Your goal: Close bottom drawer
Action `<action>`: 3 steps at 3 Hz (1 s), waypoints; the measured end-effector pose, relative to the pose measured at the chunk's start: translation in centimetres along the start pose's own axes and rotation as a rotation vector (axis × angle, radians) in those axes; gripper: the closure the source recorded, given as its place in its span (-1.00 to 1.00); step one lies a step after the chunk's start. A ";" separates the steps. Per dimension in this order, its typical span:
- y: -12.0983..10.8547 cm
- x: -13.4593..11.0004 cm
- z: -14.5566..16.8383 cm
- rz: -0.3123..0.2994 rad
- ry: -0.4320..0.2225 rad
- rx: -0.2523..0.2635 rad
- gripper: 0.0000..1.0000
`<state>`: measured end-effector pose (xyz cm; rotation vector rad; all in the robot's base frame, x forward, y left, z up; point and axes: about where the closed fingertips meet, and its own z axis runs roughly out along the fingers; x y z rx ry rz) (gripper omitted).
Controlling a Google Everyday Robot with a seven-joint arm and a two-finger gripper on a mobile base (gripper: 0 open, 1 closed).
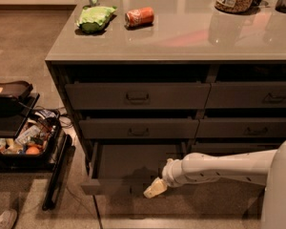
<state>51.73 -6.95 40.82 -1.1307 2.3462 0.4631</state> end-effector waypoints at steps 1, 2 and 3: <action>-0.5 -0.6 0.7 0.017 -0.065 0.032 -1.00; -2.0 -1.6 4.3 0.097 -0.216 0.089 -1.00; -1.9 -1.7 4.9 0.095 -0.205 0.090 -1.00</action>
Offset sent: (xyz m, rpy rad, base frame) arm 0.0849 0.0227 -0.0429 0.2887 -0.2841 -0.2952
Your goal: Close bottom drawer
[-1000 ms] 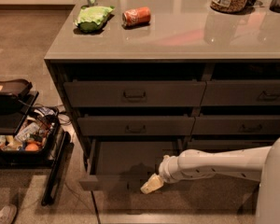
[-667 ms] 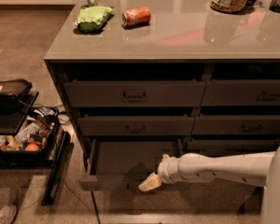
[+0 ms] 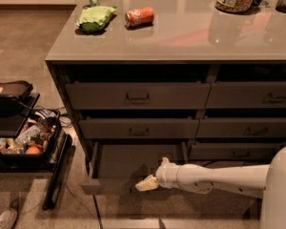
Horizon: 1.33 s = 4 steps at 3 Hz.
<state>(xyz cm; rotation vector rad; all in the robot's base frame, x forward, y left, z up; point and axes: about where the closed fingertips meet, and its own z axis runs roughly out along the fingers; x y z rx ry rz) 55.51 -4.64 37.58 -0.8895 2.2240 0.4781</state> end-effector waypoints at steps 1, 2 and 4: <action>-0.2 2.3 0.8 0.015 0.073 0.041 -1.00; -1.0 6.3 3.9 -0.004 0.206 0.079 -1.00; 0.9 4.9 6.5 -0.062 0.227 0.039 -1.00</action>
Offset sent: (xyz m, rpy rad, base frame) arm -0.0044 0.0170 -0.1350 -0.3539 0.1847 0.0489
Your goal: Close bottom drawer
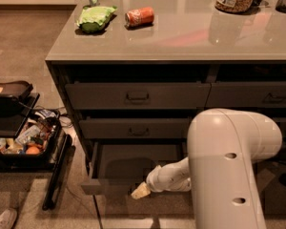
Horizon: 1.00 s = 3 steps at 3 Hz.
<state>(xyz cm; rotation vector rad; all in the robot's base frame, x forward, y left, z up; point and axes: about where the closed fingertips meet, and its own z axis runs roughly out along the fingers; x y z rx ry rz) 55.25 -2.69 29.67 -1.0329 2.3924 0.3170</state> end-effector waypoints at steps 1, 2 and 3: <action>-0.2 -0.3 1.2 0.023 -0.025 -0.036 -1.00; -0.1 3.0 4.5 0.131 -0.005 -0.117 -1.00; 1.0 5.3 7.2 0.170 0.036 -0.180 -1.00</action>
Offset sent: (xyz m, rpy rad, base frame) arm 0.0914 -0.0002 -0.1531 0.2972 0.3049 -0.1897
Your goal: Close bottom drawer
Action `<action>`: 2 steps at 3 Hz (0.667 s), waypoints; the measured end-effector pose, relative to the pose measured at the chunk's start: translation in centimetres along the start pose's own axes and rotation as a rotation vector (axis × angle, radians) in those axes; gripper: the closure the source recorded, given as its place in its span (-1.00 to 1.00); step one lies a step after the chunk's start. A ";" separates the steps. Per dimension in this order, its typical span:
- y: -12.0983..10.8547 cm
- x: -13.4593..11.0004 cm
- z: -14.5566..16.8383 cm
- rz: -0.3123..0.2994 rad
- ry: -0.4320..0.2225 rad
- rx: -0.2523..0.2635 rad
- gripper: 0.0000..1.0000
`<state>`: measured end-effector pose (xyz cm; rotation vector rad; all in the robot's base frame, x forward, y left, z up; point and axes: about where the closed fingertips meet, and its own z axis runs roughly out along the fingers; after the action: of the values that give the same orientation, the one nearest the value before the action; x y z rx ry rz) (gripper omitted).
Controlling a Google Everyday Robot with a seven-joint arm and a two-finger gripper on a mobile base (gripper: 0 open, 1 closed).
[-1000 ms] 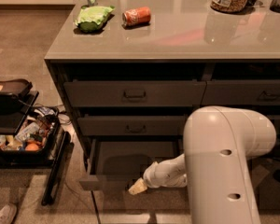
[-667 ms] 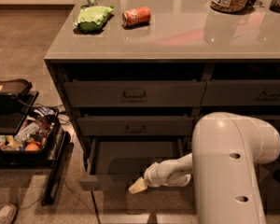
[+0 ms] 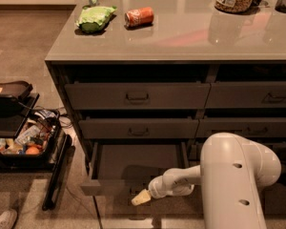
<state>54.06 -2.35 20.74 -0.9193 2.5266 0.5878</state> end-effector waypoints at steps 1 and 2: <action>0.0 0.0 0.0 0.000 0.000 0.000 -1.00; -0.3 -0.1 0.4 0.028 -0.066 -0.044 -1.00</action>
Offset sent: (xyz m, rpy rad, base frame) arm 0.0305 -0.0183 -0.0086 0.5984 -0.0759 -0.1389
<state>54.43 -2.33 20.40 -0.8669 2.4805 0.6731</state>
